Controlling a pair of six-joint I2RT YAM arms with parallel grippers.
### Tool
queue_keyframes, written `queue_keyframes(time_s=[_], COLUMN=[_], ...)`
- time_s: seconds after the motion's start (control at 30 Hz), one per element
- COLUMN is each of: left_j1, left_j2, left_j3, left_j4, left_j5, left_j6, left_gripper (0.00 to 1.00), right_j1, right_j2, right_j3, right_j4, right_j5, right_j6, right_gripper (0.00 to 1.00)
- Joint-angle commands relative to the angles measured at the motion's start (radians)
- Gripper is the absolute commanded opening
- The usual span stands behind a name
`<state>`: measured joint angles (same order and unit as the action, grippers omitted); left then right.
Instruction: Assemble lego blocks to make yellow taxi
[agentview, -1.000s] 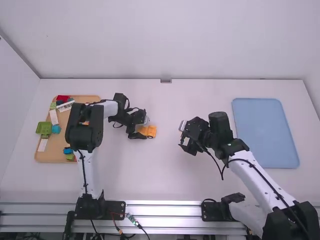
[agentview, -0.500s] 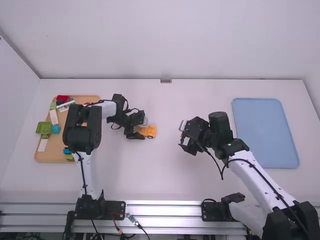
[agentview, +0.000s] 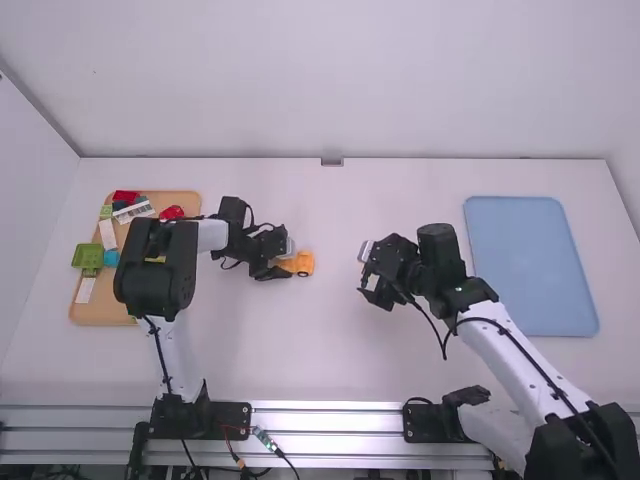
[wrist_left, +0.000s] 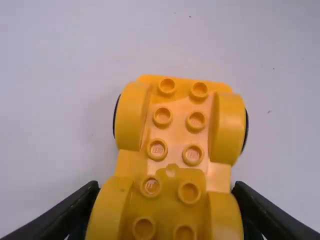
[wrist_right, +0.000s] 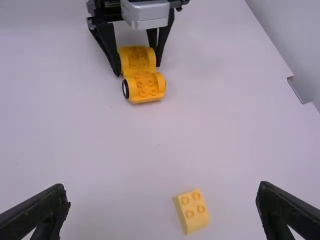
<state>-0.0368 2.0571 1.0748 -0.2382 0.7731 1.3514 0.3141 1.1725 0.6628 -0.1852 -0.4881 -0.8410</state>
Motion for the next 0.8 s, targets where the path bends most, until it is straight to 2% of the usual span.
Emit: queue_keyframes(time_s=[0.0, 0.17, 0.33, 0.43, 0.63, 0.77], left_j1=[-0.005, -0.019, -0.063, -0.135, -0.207, -0.212], left_j2=[-0.053, -0.145, -0.158, -0.158, -0.158, -0.158], left_j3=[-0.093, -0.219, -0.267, -0.292, -0.294, -0.286], left_j4=[0.033, 0.125, 0.203, 0.278, 0.286, 0.273], left_j5=[-0.058, -0.032, -0.045, -0.115, -0.157, -0.132], left_j6=[-0.060, -0.101, -0.161, -0.233, -0.281, -0.282], left_gripper=[0.64, 0.61, 0.62, 0.59, 0.54, 0.50], right_j1=[-0.001, -0.001, -0.001, -0.010, -0.075, -0.150], right_j2=[-0.010, -0.010, -0.010, -0.010, -0.009, 0.031], right_j3=[-0.008, -0.008, -0.008, -0.008, -0.008, -0.009], right_j4=[-0.002, -0.002, -0.010, -0.031, -0.078, -0.064], right_j5=[-0.005, -0.005, 0.000, 0.027, 0.013, -0.058], right_j6=[0.003, -0.001, 0.000, -0.001, -0.047, -0.088], right_gripper=[0.99, 0.99, 0.99, 0.99, 0.99, 0.99])
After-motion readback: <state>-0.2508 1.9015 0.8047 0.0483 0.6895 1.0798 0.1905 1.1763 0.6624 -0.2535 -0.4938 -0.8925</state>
